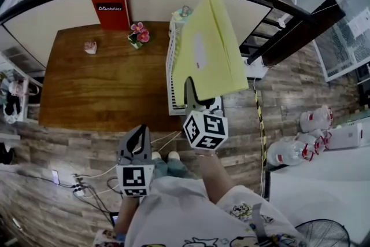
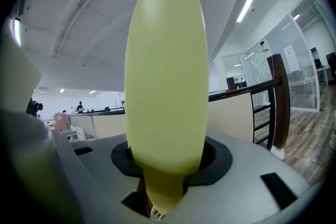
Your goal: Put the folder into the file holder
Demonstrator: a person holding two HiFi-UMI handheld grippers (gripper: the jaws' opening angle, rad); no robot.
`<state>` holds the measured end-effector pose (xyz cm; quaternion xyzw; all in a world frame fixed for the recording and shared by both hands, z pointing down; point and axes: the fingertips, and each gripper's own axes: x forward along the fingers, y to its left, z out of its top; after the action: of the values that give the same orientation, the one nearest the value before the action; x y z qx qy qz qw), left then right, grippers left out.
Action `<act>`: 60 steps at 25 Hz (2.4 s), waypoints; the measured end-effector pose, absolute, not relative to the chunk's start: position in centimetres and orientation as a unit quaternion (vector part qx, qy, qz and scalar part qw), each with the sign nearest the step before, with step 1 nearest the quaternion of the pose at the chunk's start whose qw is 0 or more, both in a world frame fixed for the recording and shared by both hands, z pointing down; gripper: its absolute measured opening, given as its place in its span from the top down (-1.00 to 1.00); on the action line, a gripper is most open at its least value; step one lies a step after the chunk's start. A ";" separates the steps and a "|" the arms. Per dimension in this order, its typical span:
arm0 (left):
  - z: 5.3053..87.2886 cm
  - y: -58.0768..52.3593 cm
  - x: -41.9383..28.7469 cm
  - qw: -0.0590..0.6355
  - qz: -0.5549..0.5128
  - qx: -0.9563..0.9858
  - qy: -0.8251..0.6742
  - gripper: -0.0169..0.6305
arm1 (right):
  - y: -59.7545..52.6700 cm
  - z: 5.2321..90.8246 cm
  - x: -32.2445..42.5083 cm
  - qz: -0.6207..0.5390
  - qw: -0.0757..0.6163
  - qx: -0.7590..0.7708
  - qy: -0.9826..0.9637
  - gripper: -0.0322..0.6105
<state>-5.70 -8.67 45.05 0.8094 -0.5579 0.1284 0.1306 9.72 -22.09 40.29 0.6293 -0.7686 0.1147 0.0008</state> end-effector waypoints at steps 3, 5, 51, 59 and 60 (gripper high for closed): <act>45.3 -9.1 -5.6 0.131 0.132 0.812 -0.553 0.92 | -22.3 40.3 9.5 0.105 0.007 0.630 -0.770 0.42; 45.5 -9.4 -5.6 0.133 0.134 0.813 -0.551 0.92 | -22.3 40.3 9.3 0.102 0.009 0.630 -0.770 0.42; 48.9 -12.6 -6.7 0.164 0.154 0.805 -0.549 0.92 | -23.0 50.4 8.3 0.128 0.105 0.626 -0.762 0.38; 49.3 -13.0 -6.8 0.166 0.157 0.804 -0.550 0.92 | -23.3 50.7 7.9 0.112 0.127 0.617 -0.768 0.35; 49.3 -13.1 -6.8 0.166 0.156 0.804 -0.550 0.92 | -23.2 50.7 7.8 0.109 0.131 0.615 -0.770 0.35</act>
<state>-6.77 -13.06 49.28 0.8035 -0.5500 0.1564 0.1655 7.76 -23.20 50.72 0.6147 -0.7700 0.1092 0.1313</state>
